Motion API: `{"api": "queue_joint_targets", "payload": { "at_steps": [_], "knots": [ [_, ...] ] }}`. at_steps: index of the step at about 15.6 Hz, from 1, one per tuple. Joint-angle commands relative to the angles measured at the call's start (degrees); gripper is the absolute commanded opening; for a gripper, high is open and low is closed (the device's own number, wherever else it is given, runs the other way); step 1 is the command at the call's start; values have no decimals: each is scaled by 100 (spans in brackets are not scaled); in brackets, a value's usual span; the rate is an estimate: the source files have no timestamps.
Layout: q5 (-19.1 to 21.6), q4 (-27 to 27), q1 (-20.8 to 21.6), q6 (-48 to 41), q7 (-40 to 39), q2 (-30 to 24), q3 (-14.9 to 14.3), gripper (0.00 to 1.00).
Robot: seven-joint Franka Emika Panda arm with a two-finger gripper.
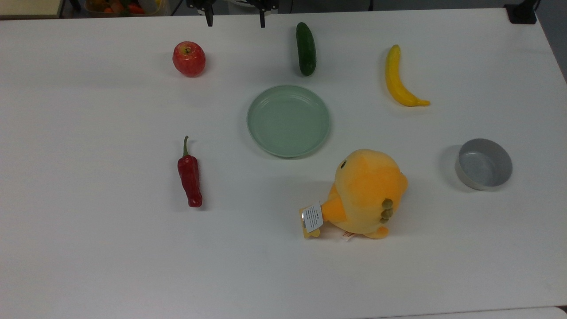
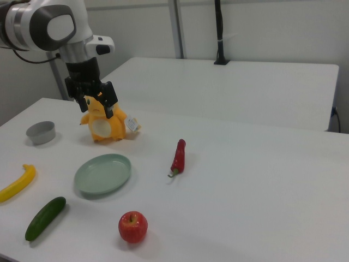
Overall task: Put the red apple in the bowl
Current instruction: 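Move the gripper over the red apple and lower toward it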
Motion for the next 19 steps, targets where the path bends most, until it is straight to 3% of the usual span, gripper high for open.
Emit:
{"api": "queue_joint_targets", "payload": {
  "at_steps": [1, 7, 15, 19],
  "knots": [
    [-75, -670, 22, 59, -284, -254, -11, 100],
    [-75, -1307, 48, 868, -286, -544, -2, 100],
    [-347, -2695, -40, 1255, -611, -1668, -19, 100],
    [-374, -3249, -295, 1255, -602, -2275, -81, 100]
  ]
}}
